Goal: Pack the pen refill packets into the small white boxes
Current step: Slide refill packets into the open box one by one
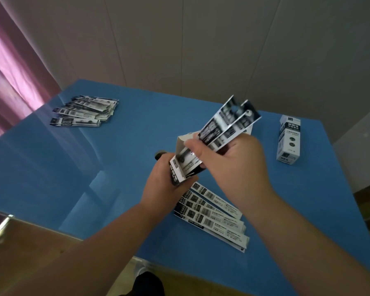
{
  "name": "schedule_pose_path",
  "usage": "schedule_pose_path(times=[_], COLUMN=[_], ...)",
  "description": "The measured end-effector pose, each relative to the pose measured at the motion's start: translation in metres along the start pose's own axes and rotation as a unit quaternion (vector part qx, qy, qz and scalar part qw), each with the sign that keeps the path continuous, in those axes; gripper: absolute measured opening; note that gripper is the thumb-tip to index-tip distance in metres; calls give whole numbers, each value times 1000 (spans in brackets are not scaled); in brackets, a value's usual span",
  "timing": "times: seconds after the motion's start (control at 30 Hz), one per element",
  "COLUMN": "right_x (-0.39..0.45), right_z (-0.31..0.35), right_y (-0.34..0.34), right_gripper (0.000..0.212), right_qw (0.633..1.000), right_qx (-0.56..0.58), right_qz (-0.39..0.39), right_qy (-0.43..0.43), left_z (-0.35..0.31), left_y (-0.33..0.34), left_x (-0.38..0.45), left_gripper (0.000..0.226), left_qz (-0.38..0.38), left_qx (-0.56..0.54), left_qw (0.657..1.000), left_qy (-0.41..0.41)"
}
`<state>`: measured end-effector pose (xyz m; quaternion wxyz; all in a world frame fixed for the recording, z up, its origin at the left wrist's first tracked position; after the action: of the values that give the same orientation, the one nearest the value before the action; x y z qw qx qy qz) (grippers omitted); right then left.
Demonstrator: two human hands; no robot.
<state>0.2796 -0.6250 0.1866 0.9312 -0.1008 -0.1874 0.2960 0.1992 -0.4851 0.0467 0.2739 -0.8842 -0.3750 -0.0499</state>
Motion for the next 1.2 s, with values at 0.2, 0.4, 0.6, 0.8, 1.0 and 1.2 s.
schedule_pose_path(times=[0.2, 0.4, 0.6, 0.8, 1.0, 1.2], right_x=[-4, -4, 5, 11, 16, 21], right_z=[-17, 0, -11, -23, -20, -22], right_y=[20, 21, 21, 37, 37, 44], right_gripper=[22, 29, 15, 23, 32, 24], right_qw=[998, 993, 992, 972, 962, 914], right_qx=[-46, -78, -122, -225, -250, -325], right_qz=[16, 83, 15, 66, 104, 229], right_qy=[28, -19, -15, 2, 31, 88], left_z=[-4, 0, 1, 3, 4, -3], left_y=[6, 2, -2, -3, 4, 3], left_x=[6, 12, 9, 12, 14, 11], left_gripper=[37, 41, 45, 41, 29, 27], left_qz=[43, 26, -21, -29, 10, 22], left_qx=[-25, -56, -39, -26, -39, -21], left_qw=[999, 998, 999, 999, 999, 999], left_qy=[20, -8, 16, 38, 24, 42])
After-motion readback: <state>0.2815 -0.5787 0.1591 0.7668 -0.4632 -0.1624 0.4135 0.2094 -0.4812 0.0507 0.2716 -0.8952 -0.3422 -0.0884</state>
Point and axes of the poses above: each hand's wrist, its own x-axis towards the middle knuckle, its own y-axis out of the palm, z = x × y, the point moved 7 cm from there along x, towards the middle knuckle, and after that the axes turned 4 degrees about x, right-handed, at the moved point
